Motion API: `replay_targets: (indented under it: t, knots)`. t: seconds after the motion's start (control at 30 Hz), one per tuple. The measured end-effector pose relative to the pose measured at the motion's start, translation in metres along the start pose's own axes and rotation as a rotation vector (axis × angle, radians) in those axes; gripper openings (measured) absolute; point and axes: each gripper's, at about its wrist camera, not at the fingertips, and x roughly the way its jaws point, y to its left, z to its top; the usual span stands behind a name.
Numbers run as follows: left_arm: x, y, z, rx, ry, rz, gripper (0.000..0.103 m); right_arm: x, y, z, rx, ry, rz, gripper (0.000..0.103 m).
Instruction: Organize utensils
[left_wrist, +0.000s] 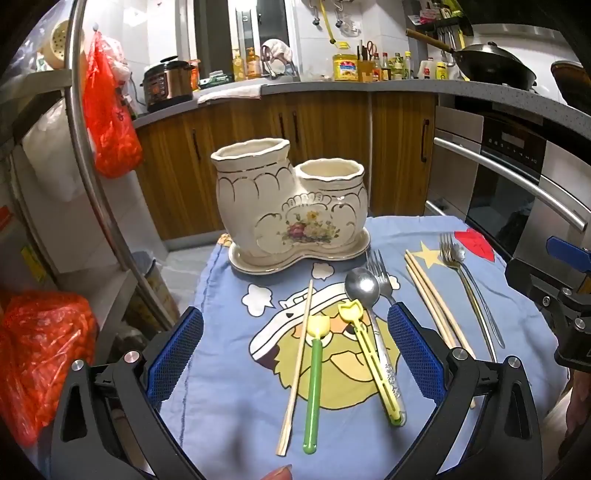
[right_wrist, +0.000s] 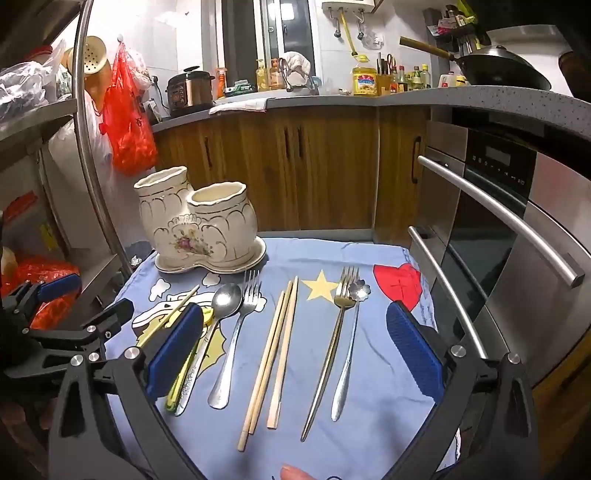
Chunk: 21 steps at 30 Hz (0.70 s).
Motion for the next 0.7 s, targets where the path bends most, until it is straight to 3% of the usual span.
replay_targets:
  t: [0.7]
  knots:
    - [-0.0012, 0.0013, -0.0002, -0.003, -0.003, -0.002, 0.099, 0.0010, 0.0018, 0.0003, -0.004, 0.004, -0.001, 0.098]
